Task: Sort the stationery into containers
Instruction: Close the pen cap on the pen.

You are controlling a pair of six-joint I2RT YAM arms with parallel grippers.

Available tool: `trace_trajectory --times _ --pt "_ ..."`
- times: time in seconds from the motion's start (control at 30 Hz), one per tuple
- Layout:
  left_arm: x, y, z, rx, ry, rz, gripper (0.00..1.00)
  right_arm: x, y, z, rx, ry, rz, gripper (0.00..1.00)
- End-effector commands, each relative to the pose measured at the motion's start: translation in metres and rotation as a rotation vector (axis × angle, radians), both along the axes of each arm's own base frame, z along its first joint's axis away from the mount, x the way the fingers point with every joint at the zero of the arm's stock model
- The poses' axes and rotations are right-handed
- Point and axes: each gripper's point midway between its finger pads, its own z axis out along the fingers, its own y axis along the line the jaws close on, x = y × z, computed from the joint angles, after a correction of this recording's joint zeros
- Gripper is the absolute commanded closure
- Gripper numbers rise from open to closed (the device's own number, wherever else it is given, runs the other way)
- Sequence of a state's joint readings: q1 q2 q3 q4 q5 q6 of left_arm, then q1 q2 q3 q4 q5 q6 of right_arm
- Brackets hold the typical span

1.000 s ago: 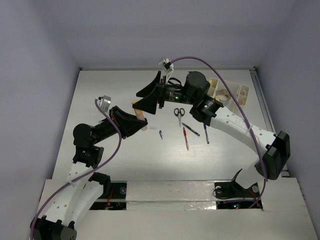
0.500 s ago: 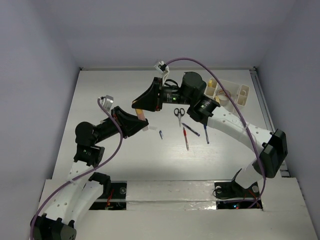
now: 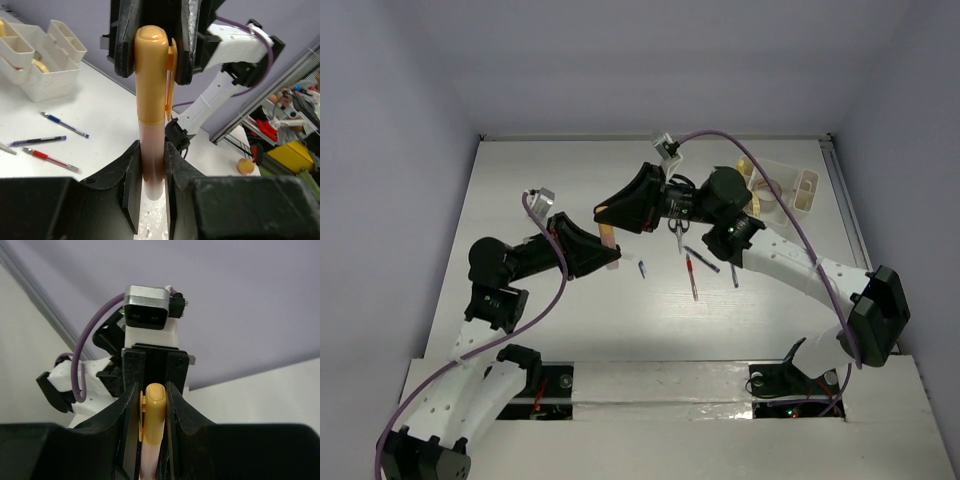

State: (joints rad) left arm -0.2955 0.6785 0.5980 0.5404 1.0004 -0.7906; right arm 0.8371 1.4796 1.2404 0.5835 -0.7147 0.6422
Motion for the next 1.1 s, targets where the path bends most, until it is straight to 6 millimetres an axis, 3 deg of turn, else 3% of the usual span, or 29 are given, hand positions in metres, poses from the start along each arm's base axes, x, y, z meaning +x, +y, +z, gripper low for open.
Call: trace_trajectory --times 0.0,0.23,0.33,0.43,0.6,0.83,0.97,1.07 --pt "-0.035 0.014 0.108 -0.185 -0.327 0.008 1.00 -0.033 -0.002 -0.045 -0.080 0.012 0.207 1.00" --pt "-0.058 0.020 0.153 -0.207 -0.423 -0.001 1.00 -0.043 -0.004 -0.050 -0.086 0.046 0.271 1.00" --pt "-0.052 0.021 0.163 -0.193 -0.438 0.037 1.00 -0.044 -0.002 -0.057 -0.113 0.084 0.254 1.00" --pt "-0.046 0.020 0.168 -0.180 -0.431 0.046 1.00 -0.045 0.003 -0.077 -0.169 0.128 0.212 1.00" --pt "-0.028 0.018 0.165 -0.127 -0.442 0.096 1.00 -0.044 0.012 -0.120 -0.298 0.176 0.113 1.00" --pt "-0.017 0.015 0.160 -0.094 -0.435 0.102 1.00 -0.050 0.014 -0.168 -0.409 0.265 0.120 1.00" --pt "-0.012 0.016 0.162 -0.077 -0.443 0.129 1.00 -0.052 0.010 -0.184 -0.455 0.286 0.119 1.00" --pt "-0.011 0.016 0.158 -0.075 -0.436 0.132 1.00 -0.054 0.008 -0.184 -0.450 0.293 0.121 1.00"
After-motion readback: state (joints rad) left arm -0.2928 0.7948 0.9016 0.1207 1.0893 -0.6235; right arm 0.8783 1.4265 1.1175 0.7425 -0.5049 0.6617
